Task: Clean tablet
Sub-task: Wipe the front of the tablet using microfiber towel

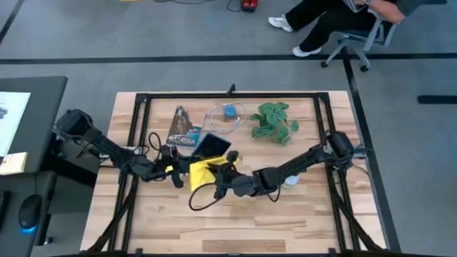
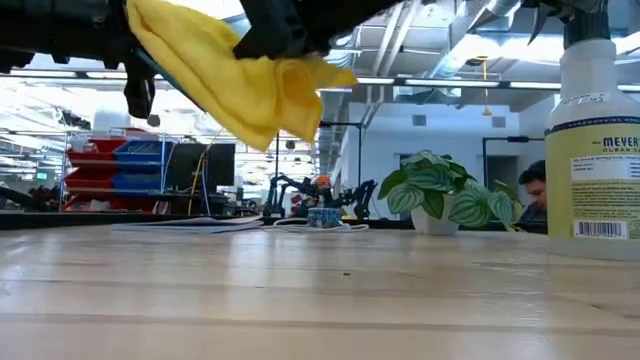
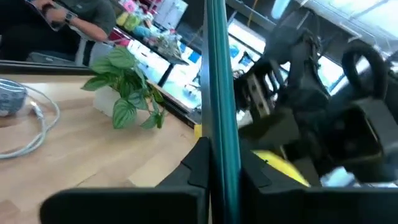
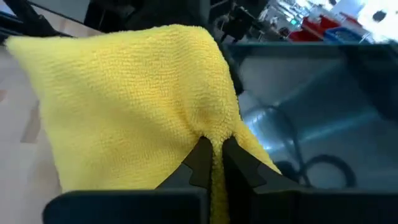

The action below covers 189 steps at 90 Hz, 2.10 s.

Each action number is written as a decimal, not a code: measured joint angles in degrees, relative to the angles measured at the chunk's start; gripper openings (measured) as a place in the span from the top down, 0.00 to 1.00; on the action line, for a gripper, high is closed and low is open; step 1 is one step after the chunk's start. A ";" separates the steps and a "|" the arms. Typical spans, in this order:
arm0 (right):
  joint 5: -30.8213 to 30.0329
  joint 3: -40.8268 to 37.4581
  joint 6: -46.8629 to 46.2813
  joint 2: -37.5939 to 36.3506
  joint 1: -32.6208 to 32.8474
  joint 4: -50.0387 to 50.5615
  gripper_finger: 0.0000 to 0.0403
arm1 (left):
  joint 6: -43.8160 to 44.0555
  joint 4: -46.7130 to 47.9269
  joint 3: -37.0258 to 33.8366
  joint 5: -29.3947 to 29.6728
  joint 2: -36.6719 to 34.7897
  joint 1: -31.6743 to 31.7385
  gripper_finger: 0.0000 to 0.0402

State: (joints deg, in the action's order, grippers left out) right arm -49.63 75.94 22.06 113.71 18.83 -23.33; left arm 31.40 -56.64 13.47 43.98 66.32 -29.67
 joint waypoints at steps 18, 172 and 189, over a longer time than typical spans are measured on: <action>-5.73 0.09 2.49 -2.93 -0.09 4.68 0.99 | 0.00 0.36 -0.09 -0.26 0.03 -1.79 0.98; -31.91 0.04 7.96 -5.29 2.25 4.43 0.99 | -0.30 3.23 -0.09 -2.81 0.02 -3.46 0.98; -33.53 0.00 12.37 -6.85 3.55 3.30 0.99 | -0.55 3.55 -0.04 -1.42 0.04 -3.41 0.98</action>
State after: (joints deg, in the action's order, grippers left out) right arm -83.16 75.94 34.43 106.86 22.38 -20.03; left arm 30.85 -53.08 13.43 42.56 66.37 -33.08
